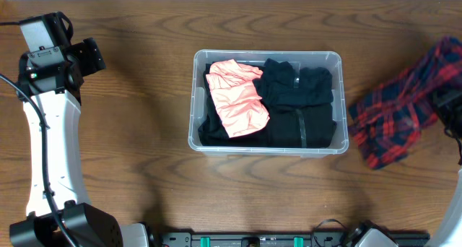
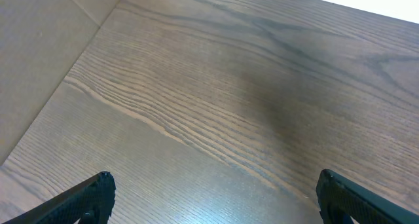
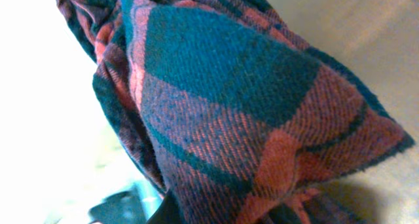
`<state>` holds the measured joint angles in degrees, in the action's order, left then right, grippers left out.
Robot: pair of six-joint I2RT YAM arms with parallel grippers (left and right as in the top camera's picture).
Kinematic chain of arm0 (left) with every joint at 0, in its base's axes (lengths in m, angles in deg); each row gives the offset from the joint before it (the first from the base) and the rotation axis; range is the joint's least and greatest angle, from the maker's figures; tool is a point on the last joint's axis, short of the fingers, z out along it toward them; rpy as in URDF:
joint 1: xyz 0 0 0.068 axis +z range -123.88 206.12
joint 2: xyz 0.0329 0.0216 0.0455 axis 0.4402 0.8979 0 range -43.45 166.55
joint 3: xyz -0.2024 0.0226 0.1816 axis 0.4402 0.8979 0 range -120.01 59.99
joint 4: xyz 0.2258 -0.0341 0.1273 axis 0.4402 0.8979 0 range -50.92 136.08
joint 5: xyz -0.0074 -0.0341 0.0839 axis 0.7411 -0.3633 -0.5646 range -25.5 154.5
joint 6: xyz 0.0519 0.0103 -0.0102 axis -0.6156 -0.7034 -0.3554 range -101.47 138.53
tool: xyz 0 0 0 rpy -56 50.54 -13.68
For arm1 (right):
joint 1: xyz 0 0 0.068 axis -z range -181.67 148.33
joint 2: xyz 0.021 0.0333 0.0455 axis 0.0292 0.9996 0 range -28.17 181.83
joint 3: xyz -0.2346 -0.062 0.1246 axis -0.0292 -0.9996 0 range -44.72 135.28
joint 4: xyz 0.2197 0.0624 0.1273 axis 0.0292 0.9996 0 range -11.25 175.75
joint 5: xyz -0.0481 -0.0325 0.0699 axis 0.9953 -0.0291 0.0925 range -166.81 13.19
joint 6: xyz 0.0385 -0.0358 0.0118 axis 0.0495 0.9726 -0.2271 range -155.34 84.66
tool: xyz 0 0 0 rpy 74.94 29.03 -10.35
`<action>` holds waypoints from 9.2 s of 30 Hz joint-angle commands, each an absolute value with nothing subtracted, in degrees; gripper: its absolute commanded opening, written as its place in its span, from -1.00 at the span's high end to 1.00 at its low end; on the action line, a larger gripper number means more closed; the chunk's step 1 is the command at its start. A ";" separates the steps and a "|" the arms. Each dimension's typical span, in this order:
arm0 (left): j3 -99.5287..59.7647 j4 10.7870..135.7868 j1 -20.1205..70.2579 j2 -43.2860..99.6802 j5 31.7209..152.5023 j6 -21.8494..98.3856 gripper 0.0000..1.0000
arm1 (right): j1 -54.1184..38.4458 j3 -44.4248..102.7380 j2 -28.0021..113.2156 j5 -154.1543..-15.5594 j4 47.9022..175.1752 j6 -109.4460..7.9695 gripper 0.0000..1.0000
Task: Pack container
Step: 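Lift the plaid shirt and swing it over the bin, then lower the plaid shirt into the bin and release it, then press and spread the plaid shirt flat with the right gripper, then tuck the plaid shirt's edges down along the bin's right side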
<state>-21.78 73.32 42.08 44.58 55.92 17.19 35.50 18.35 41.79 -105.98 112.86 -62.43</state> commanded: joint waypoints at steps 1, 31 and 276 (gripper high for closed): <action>-21.98 73.36 42.22 44.62 55.41 17.10 -0.96 | 31.15 23.92 38.36 -108.32 112.34 -66.91 0.98; -21.98 73.36 42.22 44.62 55.41 17.10 -0.96 | -26.38 32.47 48.98 -71.56 91.16 -92.11 0.98; -21.98 73.36 42.22 44.62 55.41 17.10 -0.96 | -37.40 36.49 83.14 -85.87 108.27 -39.48 0.98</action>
